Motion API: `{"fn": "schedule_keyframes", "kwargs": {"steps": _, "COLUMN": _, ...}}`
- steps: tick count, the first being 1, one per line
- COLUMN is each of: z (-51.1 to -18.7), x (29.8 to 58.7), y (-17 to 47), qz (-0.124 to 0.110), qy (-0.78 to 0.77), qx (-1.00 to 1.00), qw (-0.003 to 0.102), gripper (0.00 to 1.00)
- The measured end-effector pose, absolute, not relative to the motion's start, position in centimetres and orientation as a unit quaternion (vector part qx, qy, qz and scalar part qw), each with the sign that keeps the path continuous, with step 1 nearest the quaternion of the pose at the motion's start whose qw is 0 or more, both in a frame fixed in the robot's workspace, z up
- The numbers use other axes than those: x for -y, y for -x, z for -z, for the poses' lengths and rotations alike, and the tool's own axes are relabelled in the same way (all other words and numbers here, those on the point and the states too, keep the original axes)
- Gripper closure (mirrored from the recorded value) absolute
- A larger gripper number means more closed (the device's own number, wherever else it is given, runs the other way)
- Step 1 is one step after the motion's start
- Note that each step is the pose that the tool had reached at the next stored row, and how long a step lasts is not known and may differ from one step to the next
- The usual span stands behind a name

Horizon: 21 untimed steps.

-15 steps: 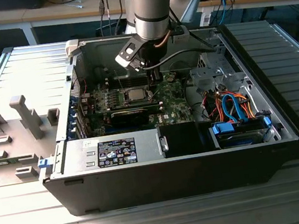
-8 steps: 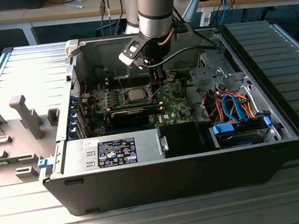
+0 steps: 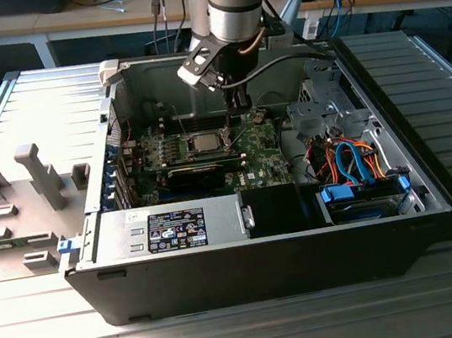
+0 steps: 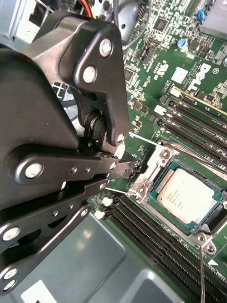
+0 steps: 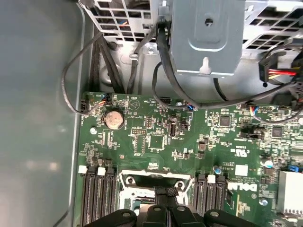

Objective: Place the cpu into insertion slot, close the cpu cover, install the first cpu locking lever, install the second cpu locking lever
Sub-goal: 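Close the cpu cover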

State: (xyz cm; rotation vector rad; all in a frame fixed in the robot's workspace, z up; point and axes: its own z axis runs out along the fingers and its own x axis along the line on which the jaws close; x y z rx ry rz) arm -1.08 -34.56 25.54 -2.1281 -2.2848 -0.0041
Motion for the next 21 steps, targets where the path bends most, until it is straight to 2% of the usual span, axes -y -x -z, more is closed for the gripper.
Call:
{"fn": "schedule_keyframes", "kwargs": {"steps": 4, "z": -26.0, "x": 34.6, "y": 0.9, "qz": 0.003, "qy": 0.681, "qx": 0.732, "qw": 0.012, "gripper": 0.89}}
{"fn": "schedule_keyframes", "kwargs": {"steps": 9, "z": -26.1, "x": 34.6, "y": -0.1, "qz": 0.015, "qy": 0.68, "qx": 0.733, "qw": 0.025, "gripper": 0.89}}
{"fn": "schedule_keyframes", "kwargs": {"steps": 14, "z": -26.5, "x": 34.6, "y": -0.9, "qz": 0.015, "qy": 0.68, "qx": 0.733, "qw": 0.028, "gripper": 0.89}}
{"fn": "schedule_keyframes", "kwargs": {"steps": 16, "z": -26.5, "x": 34.6, "y": -2.9, "qz": 0.008, "qy": 0.68, "qx": 0.732, "qw": 0.037, "gripper": 0.89}}
{"fn": "schedule_keyframes", "kwargs": {"steps": 21, "z": -26.3, "x": 34.6, "y": -4.7, "qz": -0.002, "qy": 0.68, "qx": 0.732, "qw": 0.049, "gripper": 0.89}}
